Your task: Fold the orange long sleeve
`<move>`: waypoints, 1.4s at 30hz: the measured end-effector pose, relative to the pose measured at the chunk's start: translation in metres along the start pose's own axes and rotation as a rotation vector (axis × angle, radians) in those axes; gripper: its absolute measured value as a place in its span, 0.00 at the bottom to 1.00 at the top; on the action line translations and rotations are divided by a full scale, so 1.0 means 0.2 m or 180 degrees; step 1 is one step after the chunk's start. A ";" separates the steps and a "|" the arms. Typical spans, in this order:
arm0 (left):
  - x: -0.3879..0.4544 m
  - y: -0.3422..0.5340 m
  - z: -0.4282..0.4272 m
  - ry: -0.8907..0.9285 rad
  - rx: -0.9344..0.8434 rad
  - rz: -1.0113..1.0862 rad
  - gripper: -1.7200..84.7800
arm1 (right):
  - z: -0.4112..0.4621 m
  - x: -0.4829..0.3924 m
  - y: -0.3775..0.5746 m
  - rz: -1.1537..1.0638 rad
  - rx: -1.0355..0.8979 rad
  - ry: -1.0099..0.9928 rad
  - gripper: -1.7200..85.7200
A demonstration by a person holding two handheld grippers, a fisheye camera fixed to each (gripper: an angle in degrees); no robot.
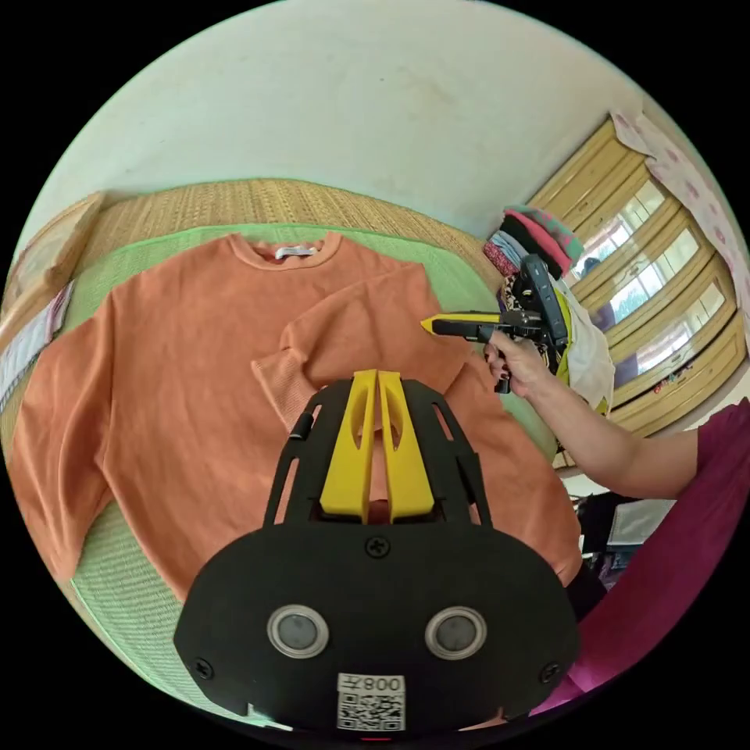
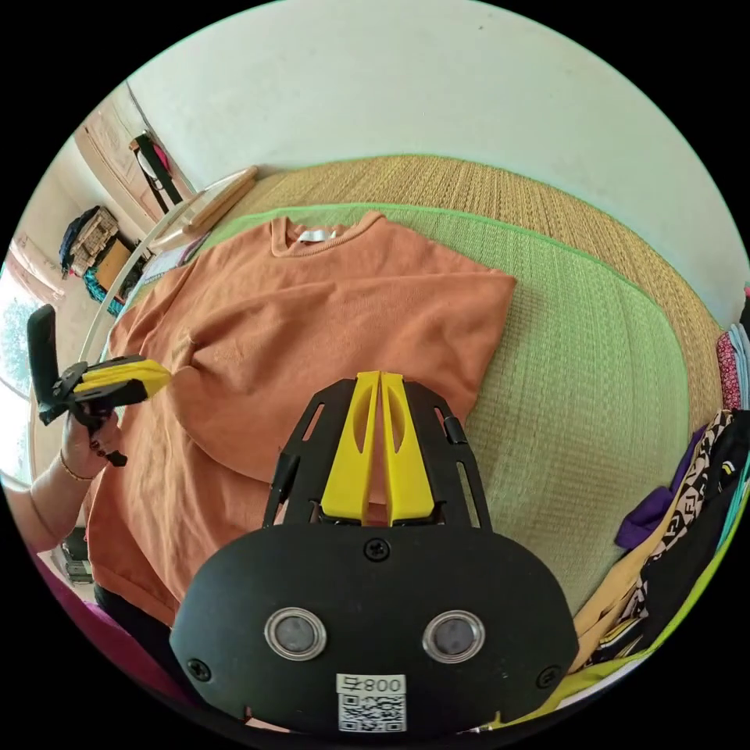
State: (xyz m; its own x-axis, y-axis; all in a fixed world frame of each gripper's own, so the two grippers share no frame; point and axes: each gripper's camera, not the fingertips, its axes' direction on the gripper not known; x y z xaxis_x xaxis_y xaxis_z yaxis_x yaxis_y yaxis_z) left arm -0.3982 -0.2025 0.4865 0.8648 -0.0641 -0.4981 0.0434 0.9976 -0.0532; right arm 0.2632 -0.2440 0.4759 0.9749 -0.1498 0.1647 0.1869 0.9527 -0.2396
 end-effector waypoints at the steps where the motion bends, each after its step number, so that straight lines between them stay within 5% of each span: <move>1: -0.07 0.05 -0.07 -0.0067 0.0078 -0.0163 0.04 | -0.02 -0.01 -0.02 0.0015 -0.0007 0.0017 0.02; 11: -1.12 0.86 -0.98 -0.0438 0.1521 -0.2570 0.12 | -0.17 -0.43 -0.15 -0.0377 0.0139 -0.0459 0.02; 23: -1.48 0.97 -1.12 -0.0276 0.1555 -0.2907 0.07 | 0.13 -0.83 -0.33 -0.0556 -0.0466 -0.0415 0.02; 28: -1.32 0.86 -1.21 -0.0135 0.1636 -0.2337 0.04 | 0.13 -0.78 -0.36 -0.0586 -0.0540 -0.0398 0.02; 34: -0.68 0.36 -1.19 0.0129 0.1526 -0.0777 0.03 | 0.01 -0.57 -0.31 -0.0339 -0.0349 -0.0604 0.04; 42: 0.31 0.08 -0.48 0.0154 0.0531 0.0853 0.03 | -0.28 -0.12 -0.27 0.0244 0.0377 -0.1677 0.13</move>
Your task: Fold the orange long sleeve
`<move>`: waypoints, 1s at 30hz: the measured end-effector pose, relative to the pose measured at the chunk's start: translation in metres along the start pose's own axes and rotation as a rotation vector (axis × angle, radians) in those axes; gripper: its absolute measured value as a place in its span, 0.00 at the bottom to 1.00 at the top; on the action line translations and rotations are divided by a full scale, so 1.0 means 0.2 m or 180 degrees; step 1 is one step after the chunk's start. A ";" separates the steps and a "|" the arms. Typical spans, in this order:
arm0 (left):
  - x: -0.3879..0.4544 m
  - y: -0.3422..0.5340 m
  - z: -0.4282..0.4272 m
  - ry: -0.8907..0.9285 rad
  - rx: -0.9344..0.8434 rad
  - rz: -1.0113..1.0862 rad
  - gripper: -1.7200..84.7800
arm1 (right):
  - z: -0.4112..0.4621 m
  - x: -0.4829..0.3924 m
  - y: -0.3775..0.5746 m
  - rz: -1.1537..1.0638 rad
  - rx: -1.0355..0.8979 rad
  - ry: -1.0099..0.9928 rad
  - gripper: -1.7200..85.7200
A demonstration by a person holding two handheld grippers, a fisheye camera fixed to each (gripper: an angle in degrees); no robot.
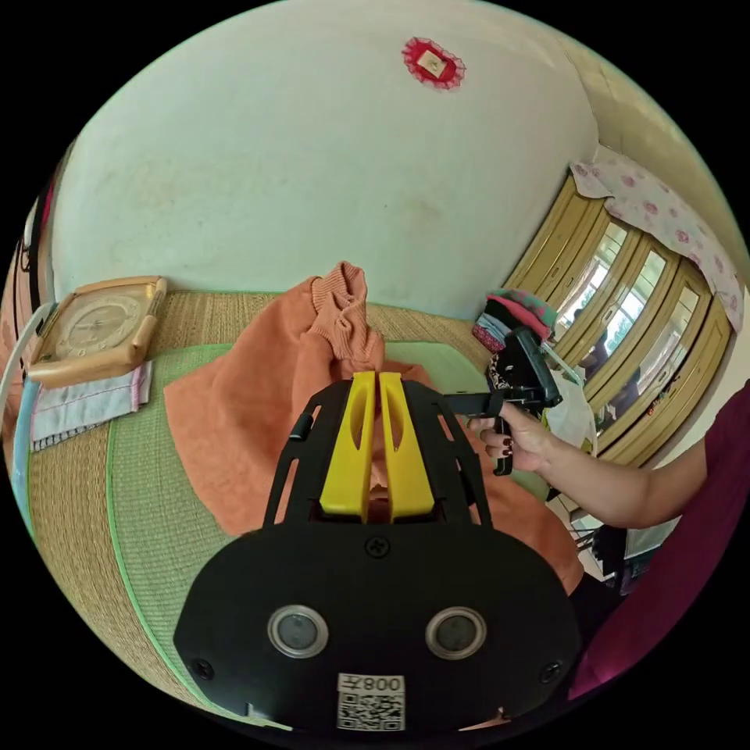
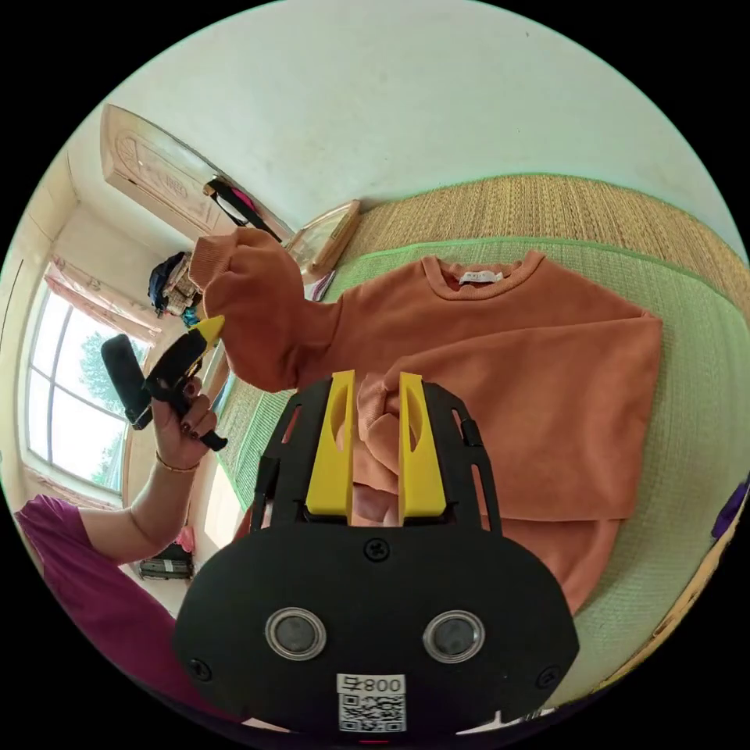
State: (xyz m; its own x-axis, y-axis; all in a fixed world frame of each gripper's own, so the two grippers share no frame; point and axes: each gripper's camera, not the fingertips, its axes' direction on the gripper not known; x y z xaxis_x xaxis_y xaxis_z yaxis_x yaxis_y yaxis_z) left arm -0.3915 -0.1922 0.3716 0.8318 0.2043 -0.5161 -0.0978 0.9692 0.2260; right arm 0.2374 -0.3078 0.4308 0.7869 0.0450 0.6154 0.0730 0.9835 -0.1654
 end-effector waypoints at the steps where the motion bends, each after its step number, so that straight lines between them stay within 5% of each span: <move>1: 0.04 0.01 0.05 -0.0004 -0.0060 0.0051 0.03 | -0.01 0.03 -0.02 0.0006 0.0006 -0.0081 0.14; 14: 0.58 0.07 0.40 -0.0504 -0.0534 0.0676 0.03 | -0.08 0.36 0.01 0.0342 -0.0055 -0.0721 0.19; 21: 0.81 -0.02 0.46 -0.0903 -0.0488 0.0997 0.03 | -0.06 0.39 -0.09 0.0290 -0.0200 -0.0672 0.12; 26: 0.99 -0.12 0.45 -0.0826 -0.0147 0.1186 0.03 | -0.31 0.36 -0.13 -0.0016 0.0202 -0.0707 0.09; 30: 1.06 -0.09 0.67 -0.0407 -0.0458 0.1169 0.03 | -0.38 0.55 -0.02 0.0215 0.0216 -0.0400 0.08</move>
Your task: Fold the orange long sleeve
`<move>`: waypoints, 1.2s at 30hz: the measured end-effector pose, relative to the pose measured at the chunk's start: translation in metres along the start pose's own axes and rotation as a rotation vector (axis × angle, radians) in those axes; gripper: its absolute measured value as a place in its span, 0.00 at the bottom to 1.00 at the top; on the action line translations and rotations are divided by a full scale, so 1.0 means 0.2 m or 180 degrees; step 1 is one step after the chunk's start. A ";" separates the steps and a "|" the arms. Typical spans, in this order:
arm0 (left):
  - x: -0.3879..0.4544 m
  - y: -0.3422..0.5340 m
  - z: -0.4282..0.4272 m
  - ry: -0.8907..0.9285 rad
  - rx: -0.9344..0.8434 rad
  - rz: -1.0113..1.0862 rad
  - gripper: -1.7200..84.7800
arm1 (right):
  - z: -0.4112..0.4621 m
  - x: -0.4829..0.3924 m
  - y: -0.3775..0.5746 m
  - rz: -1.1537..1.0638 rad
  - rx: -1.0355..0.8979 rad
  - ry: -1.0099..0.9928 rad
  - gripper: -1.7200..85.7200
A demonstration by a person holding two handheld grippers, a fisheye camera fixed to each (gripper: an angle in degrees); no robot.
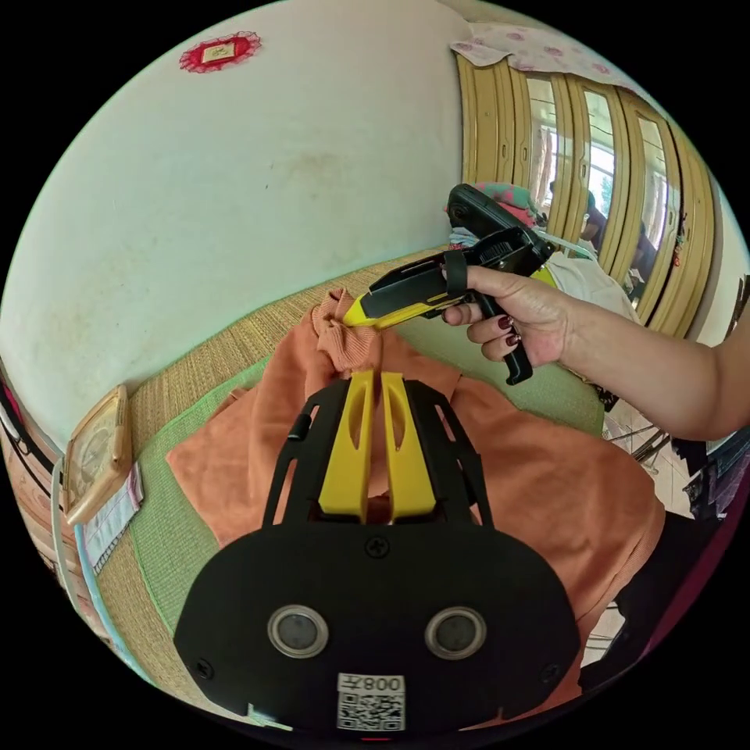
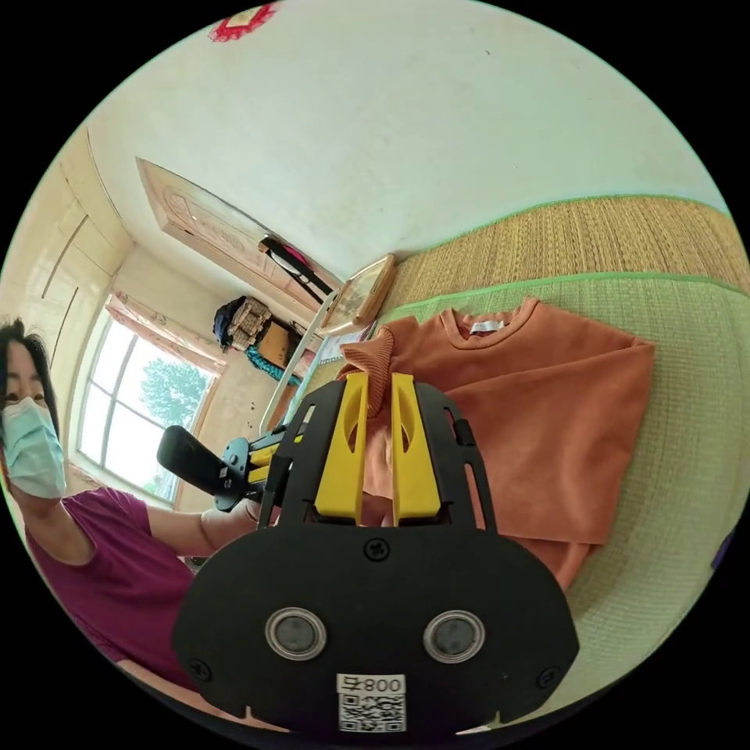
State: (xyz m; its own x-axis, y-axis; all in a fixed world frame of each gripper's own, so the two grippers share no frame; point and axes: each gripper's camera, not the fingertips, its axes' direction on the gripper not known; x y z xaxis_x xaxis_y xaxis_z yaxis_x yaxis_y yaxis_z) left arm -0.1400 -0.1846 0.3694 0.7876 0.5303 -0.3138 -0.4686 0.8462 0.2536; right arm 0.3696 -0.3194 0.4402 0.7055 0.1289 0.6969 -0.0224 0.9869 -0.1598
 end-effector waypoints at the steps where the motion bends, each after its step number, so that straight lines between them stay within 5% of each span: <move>1: 0.01 0.01 0.04 0.0057 -0.0090 -0.0005 0.03 | 0.02 0.11 0.05 0.0194 -0.0045 0.0082 0.08; 5: 0.02 0.09 0.14 0.0138 -0.0340 -0.0200 0.03 | 0.13 0.45 0.20 0.0856 -0.0386 0.0041 0.07; 9: -0.16 0.16 0.06 -0.0074 -0.0253 -0.0647 0.03 | 0.06 0.50 0.28 0.0968 -0.0078 -0.0024 0.05; 15: -0.48 0.31 0.11 -0.0659 -0.0709 -0.1376 0.02 | -0.01 0.28 0.25 0.0642 0.0262 0.0113 0.02; 25: -0.64 0.46 0.13 -0.1536 -0.1245 -0.1600 0.02 | 0.55 0.04 0.06 0.0124 -0.0510 0.0949 0.02; 32: -0.51 0.46 -0.08 -0.0742 -0.0401 -0.1571 0.04 | 0.53 -0.24 0.04 -0.0237 -0.0231 0.1003 0.03; 36: -0.37 0.43 0.03 -0.0683 -0.0730 -0.1095 0.09 | 0.83 -0.47 -0.14 -0.0658 -0.0342 0.0946 0.07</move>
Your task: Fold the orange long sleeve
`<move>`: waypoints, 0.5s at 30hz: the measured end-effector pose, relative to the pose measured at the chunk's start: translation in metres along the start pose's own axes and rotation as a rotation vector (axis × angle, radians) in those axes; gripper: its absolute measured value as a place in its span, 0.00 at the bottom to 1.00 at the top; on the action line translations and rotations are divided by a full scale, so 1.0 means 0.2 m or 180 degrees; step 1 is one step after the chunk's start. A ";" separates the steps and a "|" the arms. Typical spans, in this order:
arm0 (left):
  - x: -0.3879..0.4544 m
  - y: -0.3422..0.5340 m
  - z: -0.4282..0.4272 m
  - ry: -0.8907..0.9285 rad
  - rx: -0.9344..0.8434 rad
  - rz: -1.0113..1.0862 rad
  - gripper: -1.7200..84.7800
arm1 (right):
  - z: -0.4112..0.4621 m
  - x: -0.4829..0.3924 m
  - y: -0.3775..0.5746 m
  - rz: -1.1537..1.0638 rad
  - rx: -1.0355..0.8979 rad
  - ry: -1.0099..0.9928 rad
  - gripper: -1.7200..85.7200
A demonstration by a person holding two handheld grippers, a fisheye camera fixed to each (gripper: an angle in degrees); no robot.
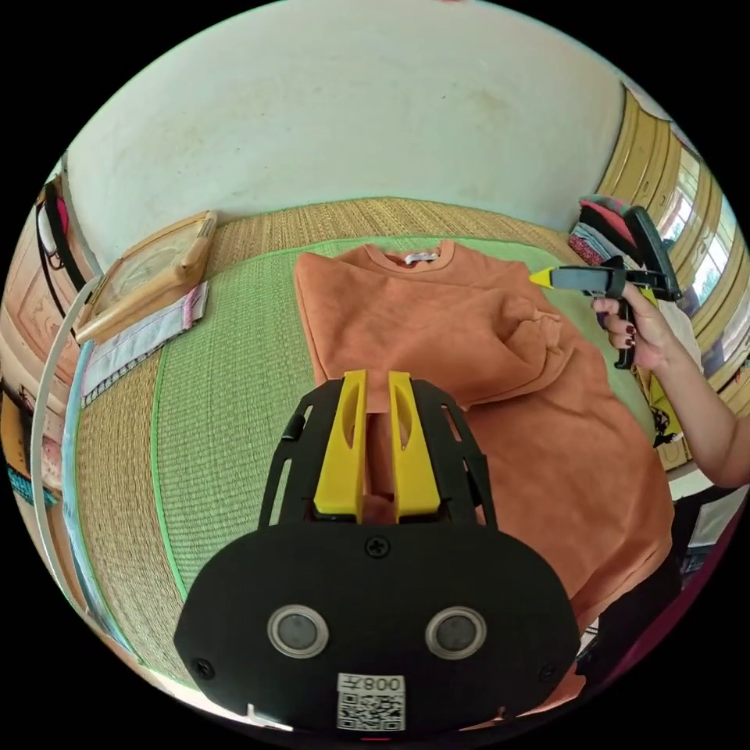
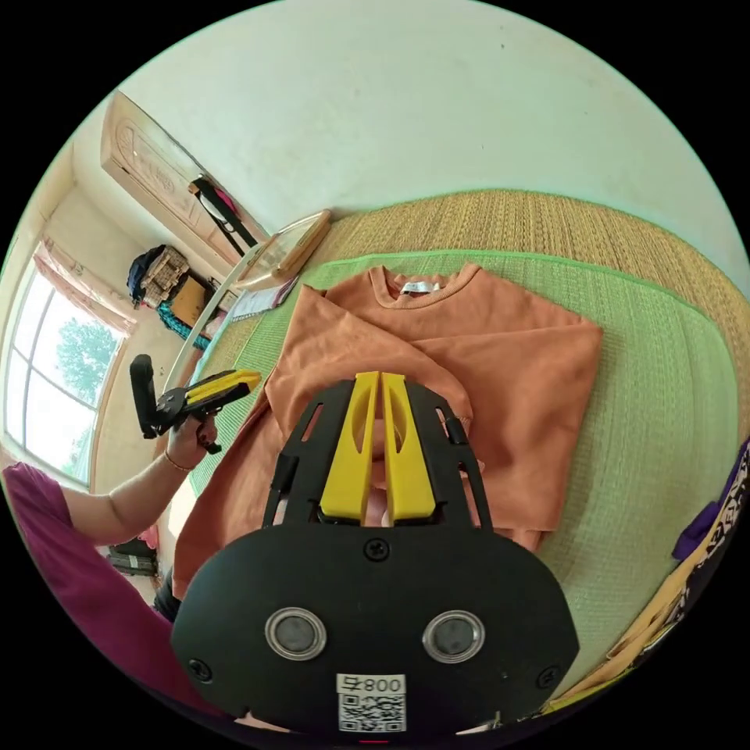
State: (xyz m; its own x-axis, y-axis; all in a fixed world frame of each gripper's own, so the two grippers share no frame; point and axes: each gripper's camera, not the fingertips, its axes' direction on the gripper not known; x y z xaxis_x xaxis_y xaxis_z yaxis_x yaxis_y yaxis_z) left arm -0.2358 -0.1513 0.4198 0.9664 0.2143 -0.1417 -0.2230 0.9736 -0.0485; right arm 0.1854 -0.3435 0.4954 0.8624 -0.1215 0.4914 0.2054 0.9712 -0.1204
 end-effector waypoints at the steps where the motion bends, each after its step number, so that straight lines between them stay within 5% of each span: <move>1: 0.01 0.01 0.01 -0.0053 -0.0040 0.0045 0.10 | 0.11 -0.07 -0.10 -0.0150 -0.0093 -0.0003 0.09; 9: 0.10 0.08 0.07 -0.0534 -0.0145 0.0606 0.05 | 0.71 -0.49 -0.58 -0.0876 -0.0579 0.0275 0.14; 15: 0.02 0.18 -0.04 -0.0552 0.0117 0.0419 0.03 | 0.86 -0.62 -0.66 -0.0899 -0.0724 0.0395 0.06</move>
State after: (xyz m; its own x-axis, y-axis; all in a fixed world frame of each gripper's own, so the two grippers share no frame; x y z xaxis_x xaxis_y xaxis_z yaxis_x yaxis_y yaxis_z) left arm -0.2406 -0.1167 0.4091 0.9374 0.3471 0.0280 -0.3471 0.9378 -0.0043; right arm -0.0285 -0.4207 0.5992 0.8037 -0.4153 0.4261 0.5284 0.8274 -0.1903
